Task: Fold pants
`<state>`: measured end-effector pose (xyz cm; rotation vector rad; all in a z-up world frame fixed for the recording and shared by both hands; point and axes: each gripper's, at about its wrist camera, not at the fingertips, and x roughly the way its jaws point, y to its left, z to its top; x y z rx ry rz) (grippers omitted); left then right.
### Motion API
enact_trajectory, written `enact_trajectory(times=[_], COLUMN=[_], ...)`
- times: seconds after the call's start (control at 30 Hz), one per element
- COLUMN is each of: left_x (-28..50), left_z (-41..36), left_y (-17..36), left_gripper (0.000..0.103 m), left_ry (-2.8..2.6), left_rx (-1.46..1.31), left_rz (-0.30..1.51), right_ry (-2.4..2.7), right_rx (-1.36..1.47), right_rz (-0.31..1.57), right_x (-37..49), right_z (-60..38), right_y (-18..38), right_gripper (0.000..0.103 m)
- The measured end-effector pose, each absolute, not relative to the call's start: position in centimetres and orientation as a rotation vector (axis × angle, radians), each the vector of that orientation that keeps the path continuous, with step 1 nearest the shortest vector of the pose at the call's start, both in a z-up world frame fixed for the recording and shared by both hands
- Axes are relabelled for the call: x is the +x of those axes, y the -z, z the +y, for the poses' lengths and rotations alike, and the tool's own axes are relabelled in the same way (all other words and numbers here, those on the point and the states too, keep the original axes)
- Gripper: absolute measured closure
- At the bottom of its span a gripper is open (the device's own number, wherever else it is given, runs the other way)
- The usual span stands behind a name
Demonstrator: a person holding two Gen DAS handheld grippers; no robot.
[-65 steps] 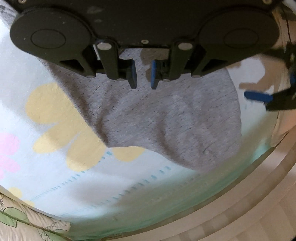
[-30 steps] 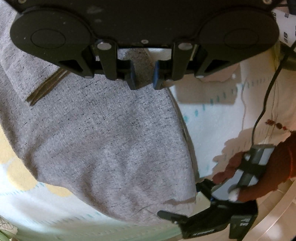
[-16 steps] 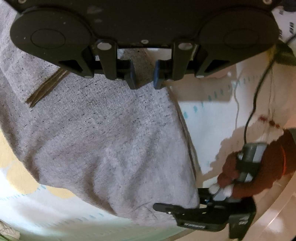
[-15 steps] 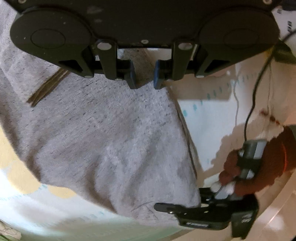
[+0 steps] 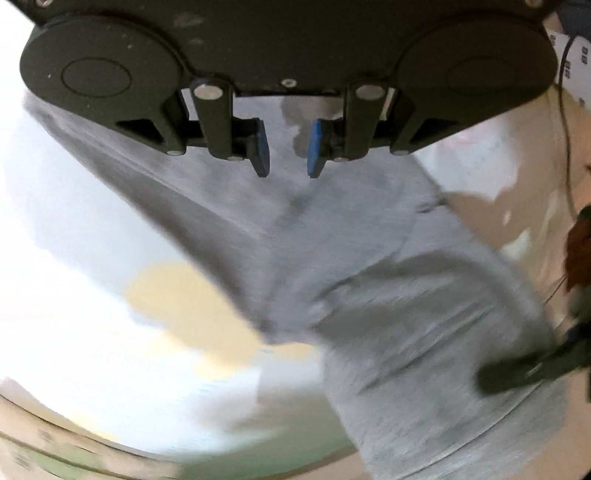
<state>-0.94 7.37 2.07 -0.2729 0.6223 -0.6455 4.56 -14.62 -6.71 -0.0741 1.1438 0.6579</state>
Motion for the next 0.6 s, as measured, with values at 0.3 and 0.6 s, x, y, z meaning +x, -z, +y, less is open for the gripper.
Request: enact_trajectory(times=[0.3, 0.6], left_x=[3.6, 4.3], left_z=[-6.1, -3.0], left_y=[6.8, 3.3], left_gripper=[0.047, 0.029], left_ry=[0.934, 0.921], left_rx=[-0.323, -0.271], left_rz=[0.94, 0.8], right_ry=[-0.396, -0.217], right_rx=[-0.032, 0.21], right_rz=[1.184, 1.131], right_x=[0.2, -3.9], right_z=[-23.3, -28.2], right_y=[8.7, 10.1], right_gripper=[0.076, 0.074])
